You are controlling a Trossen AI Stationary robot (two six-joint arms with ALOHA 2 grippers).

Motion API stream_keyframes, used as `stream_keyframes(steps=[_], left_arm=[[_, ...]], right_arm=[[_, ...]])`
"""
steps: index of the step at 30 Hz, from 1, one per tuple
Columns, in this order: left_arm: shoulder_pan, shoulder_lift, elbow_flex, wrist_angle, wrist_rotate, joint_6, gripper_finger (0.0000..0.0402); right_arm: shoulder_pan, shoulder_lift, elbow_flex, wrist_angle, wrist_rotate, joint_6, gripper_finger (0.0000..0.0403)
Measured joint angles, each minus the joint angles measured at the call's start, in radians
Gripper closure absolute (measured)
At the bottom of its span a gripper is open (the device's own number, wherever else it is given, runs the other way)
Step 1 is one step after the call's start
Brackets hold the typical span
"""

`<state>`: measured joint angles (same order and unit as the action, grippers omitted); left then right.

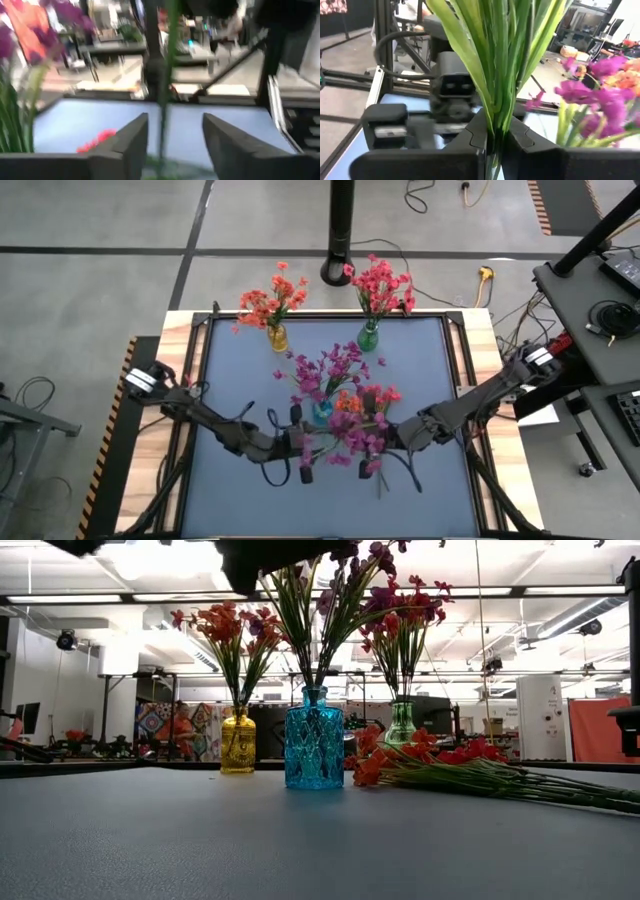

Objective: Sort flowers into vase by color
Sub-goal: Put the violet flower into the blue vase

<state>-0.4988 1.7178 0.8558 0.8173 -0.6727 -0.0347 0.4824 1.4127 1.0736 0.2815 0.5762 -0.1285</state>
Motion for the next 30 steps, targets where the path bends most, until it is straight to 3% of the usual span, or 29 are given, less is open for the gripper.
stream_keyframes(steps=[5, 9, 16, 23, 28, 30], left_arm=[[-0.048, -0.06, 0.0, -0.29, -0.005, -0.134, 0.0158], [-0.087, -0.083, -0.001, -0.453, -0.106, -0.244, 0.0129], [-0.091, -0.084, -0.091, -0.492, -0.28, -0.32, 0.0104], [0.02, -0.13, -0.272, -0.237, -0.229, -0.227, 0.0102], [0.134, -0.131, -0.493, 0.246, 0.04, -0.156, 0.0102], [0.15, -0.096, -0.539, 0.375, 0.077, -0.139, 0.0102]], right_arm=[[0.0, -0.099, -0.011, -0.133, 0.001, 0.034, 0.0384], [0.0, -0.168, -0.089, -0.103, 0.002, 0.05, 0.0385], [-0.027, -0.185, -0.298, 0.254, 0.029, -0.029, 0.0385], [-0.109, -0.2, -0.323, 0.307, 0.029, -0.081, 0.0385], [-0.148, -0.202, -0.31, 0.302, 0.009, -0.089, 0.0385], [-0.149, -0.202, -0.31, 0.292, -0.019, -0.09, 0.0385]])
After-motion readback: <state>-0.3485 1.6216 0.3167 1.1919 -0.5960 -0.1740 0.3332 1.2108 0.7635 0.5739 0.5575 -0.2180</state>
